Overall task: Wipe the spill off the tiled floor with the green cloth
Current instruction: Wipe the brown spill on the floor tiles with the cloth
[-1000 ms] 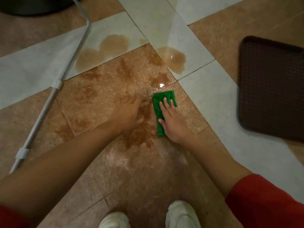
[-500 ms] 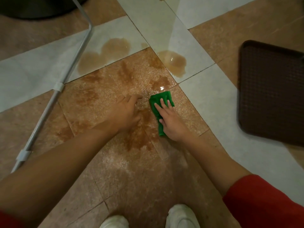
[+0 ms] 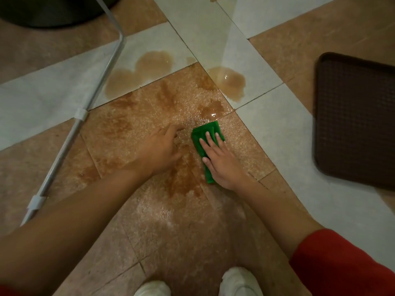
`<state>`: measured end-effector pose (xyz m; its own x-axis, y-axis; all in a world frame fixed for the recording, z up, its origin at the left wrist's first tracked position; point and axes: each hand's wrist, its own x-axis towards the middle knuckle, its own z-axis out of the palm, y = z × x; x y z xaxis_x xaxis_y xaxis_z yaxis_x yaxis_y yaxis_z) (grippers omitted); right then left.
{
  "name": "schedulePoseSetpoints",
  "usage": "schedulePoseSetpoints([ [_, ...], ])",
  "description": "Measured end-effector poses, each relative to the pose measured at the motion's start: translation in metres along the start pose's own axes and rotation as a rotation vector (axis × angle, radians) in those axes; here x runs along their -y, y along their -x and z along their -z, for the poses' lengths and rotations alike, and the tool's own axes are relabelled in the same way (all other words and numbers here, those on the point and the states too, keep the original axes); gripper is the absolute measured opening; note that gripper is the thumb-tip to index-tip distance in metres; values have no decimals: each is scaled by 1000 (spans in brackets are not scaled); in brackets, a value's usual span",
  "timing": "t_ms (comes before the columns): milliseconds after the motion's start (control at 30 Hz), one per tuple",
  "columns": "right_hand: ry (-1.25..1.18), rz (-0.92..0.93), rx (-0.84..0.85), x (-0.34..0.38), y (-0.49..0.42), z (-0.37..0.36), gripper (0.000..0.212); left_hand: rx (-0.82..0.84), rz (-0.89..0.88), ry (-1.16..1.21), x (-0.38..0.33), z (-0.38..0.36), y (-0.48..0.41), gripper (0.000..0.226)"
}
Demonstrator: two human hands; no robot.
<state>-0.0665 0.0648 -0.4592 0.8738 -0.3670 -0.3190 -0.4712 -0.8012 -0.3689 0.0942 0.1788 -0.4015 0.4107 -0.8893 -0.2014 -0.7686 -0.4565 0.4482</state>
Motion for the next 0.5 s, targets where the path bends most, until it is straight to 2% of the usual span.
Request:
schedulePoseSetpoints([
  [100, 29, -16, 7, 9, -9, 1, 57, -7, 1, -26, -2, -2, -1, 64],
  [300, 79, 111, 20, 3, 14, -10, 62, -12, -35, -57, 0, -8, 1, 63],
  [500, 4, 33, 4, 11, 0, -2, 65, -4, -27, -22, 4, -6, 7, 59],
])
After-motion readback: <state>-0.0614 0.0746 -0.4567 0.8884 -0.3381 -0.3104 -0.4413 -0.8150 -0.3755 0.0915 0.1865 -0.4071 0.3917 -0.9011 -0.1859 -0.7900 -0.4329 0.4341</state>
